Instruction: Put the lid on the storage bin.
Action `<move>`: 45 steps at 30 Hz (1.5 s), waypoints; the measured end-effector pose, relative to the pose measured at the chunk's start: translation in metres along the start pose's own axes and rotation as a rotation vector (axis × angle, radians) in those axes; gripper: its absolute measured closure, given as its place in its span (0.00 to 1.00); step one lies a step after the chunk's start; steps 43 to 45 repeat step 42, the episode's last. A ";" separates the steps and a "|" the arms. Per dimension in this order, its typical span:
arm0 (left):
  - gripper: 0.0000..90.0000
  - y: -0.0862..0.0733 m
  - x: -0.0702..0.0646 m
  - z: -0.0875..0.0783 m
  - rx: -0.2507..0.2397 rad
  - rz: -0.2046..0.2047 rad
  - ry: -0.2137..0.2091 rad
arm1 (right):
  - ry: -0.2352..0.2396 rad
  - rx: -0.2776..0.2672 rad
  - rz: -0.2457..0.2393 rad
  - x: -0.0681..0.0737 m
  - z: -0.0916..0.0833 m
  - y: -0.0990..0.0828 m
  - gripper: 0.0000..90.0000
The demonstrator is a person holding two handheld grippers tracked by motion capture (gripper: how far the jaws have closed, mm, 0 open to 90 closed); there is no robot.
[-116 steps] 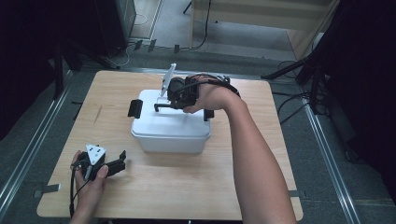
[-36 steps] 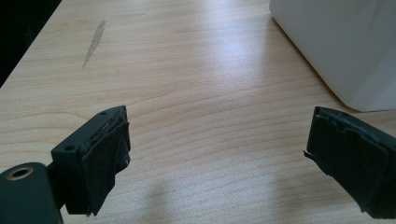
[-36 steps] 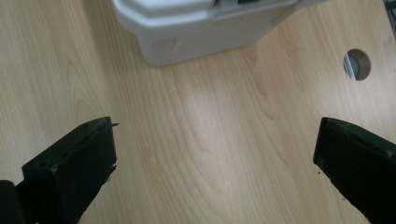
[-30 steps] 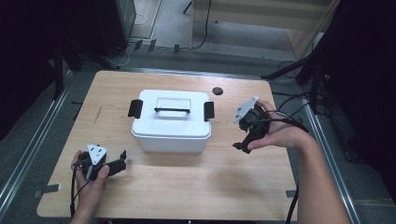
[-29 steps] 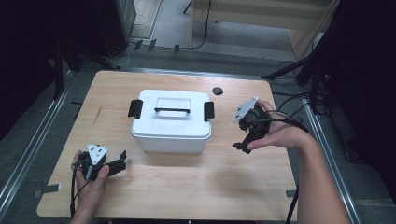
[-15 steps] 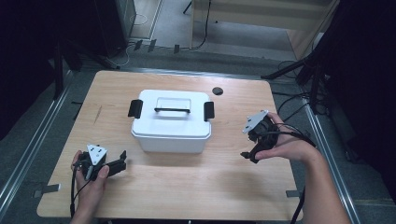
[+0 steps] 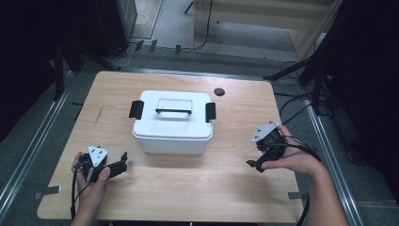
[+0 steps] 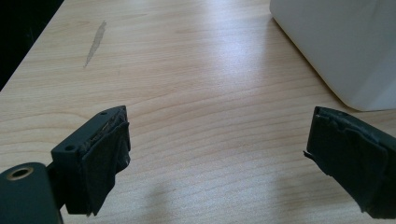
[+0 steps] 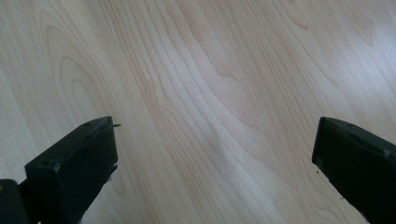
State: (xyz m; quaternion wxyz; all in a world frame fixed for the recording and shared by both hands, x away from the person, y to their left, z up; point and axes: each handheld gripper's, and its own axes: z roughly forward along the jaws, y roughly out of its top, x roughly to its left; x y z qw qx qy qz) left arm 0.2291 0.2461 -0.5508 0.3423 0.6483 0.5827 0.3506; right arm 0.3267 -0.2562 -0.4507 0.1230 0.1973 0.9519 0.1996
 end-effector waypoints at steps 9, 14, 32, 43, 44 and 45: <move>0.07 0.000 0.000 0.000 0.001 0.001 0.003 | -0.019 -0.063 0.082 0.001 0.006 -0.026 0.00; 0.08 0.000 0.000 0.000 0.003 0.007 0.002 | -0.045 -0.098 0.121 0.002 0.010 -0.040 0.00; 0.07 0.000 -0.001 0.000 0.003 0.008 0.004 | -0.086 -0.273 0.294 0.026 0.027 -0.087 0.02; 0.08 0.000 -0.001 0.001 0.008 0.007 0.005 | -0.118 -0.384 0.432 0.043 0.046 -0.109 0.01; 0.08 0.000 -0.001 0.001 0.008 0.007 0.005 | -0.118 -0.384 0.432 0.043 0.046 -0.109 0.01; 0.08 0.000 -0.001 0.001 0.008 0.007 0.005 | -0.118 -0.384 0.432 0.043 0.046 -0.109 0.01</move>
